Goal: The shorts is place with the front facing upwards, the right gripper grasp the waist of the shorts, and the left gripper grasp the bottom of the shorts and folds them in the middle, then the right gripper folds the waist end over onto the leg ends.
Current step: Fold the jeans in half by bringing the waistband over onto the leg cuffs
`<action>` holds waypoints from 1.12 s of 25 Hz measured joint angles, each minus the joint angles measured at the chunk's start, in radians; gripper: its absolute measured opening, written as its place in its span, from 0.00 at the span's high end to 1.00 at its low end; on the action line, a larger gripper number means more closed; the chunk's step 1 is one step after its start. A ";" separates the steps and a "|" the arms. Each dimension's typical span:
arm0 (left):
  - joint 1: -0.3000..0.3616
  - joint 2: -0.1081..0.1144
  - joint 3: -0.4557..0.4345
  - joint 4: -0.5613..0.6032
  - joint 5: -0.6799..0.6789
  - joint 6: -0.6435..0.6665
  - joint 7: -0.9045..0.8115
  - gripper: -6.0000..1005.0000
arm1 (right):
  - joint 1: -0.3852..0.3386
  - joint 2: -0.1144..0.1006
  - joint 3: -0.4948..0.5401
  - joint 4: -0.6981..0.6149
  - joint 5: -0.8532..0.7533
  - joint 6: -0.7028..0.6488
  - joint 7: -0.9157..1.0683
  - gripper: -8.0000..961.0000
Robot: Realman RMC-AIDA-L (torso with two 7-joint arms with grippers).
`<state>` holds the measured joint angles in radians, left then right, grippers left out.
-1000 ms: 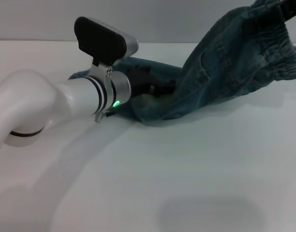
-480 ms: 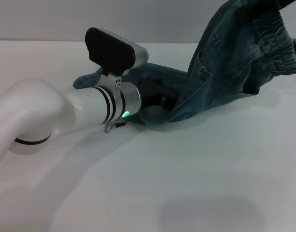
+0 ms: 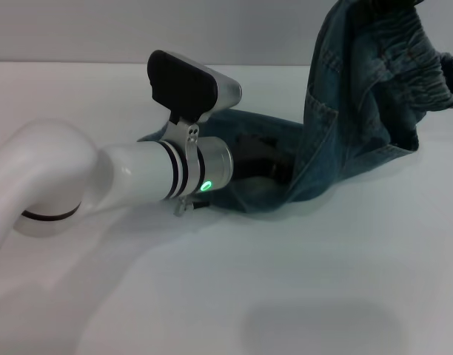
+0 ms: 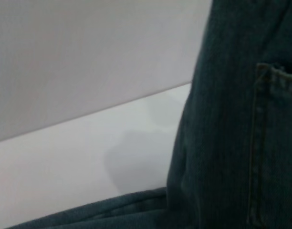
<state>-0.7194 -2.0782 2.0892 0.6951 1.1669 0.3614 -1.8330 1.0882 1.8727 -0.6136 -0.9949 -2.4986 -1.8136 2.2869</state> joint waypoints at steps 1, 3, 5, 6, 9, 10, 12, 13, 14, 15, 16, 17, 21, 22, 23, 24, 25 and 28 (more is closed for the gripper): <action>0.004 0.000 0.002 0.001 -0.004 0.014 0.000 0.17 | 0.005 0.000 0.000 0.013 0.000 0.001 -0.002 0.91; 0.010 0.000 0.009 0.005 -0.014 0.025 0.000 0.17 | 0.011 0.000 0.000 0.034 0.001 0.004 -0.006 0.91; 0.016 0.000 0.020 0.007 -0.040 0.040 0.000 0.17 | 0.019 0.000 0.000 0.060 0.002 0.007 -0.012 0.91; 0.018 0.000 0.023 0.008 -0.051 0.047 0.000 0.17 | 0.021 0.000 0.000 0.068 0.002 0.008 -0.014 0.91; 0.031 0.000 0.025 0.008 -0.093 0.072 0.001 0.17 | 0.030 -0.002 -0.007 0.088 0.002 0.010 -0.020 0.91; 0.035 0.000 0.026 0.008 -0.110 0.080 0.001 0.17 | 0.030 -0.003 -0.014 0.092 0.002 0.014 -0.020 0.91; 0.046 0.000 0.027 0.008 -0.136 0.091 0.002 0.17 | 0.030 -0.003 -0.024 0.098 0.003 0.021 -0.021 0.91; 0.050 0.000 0.027 0.008 -0.146 0.093 0.002 0.17 | 0.030 -0.003 -0.025 0.101 0.003 0.021 -0.023 0.91; 0.054 0.000 0.026 0.008 -0.152 0.095 0.004 0.17 | 0.030 -0.003 -0.026 0.105 0.003 0.022 -0.027 0.91; 0.058 0.000 0.024 0.008 -0.156 0.096 0.006 0.17 | 0.030 -0.003 -0.026 0.107 0.003 0.023 -0.029 0.91; 0.062 0.000 0.020 0.008 -0.157 0.096 0.010 0.17 | 0.030 -0.003 -0.026 0.109 0.004 0.023 -0.031 0.91; 0.068 0.000 0.012 0.008 -0.158 0.094 0.019 0.17 | 0.029 -0.002 -0.026 0.111 0.006 0.024 -0.032 0.91; 0.074 0.002 -0.032 0.000 -0.160 0.076 0.054 0.17 | 0.026 0.001 -0.027 0.137 0.014 0.023 -0.047 0.91; 0.074 0.004 -0.049 -0.003 -0.160 0.070 0.066 0.17 | 0.027 0.002 -0.027 0.147 0.015 0.022 -0.052 0.91; 0.074 0.006 -0.069 -0.007 -0.158 0.065 0.079 0.17 | 0.027 0.004 -0.028 0.153 0.015 0.021 -0.057 0.91; 0.074 0.008 -0.096 -0.014 -0.153 0.059 0.097 0.17 | 0.028 0.006 -0.029 0.171 0.016 0.021 -0.067 0.91; 0.072 0.011 -0.124 -0.023 -0.148 0.054 0.112 0.17 | 0.028 0.006 -0.029 0.171 0.016 0.021 -0.067 0.91; 0.064 0.016 -0.215 -0.050 -0.133 0.048 0.165 0.17 | 0.030 0.009 -0.034 0.202 0.035 0.023 -0.093 0.91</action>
<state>-0.6551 -2.0625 1.8743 0.6453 1.0338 0.4096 -1.6678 1.1187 1.8820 -0.6476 -0.7933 -2.4638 -1.7901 2.1943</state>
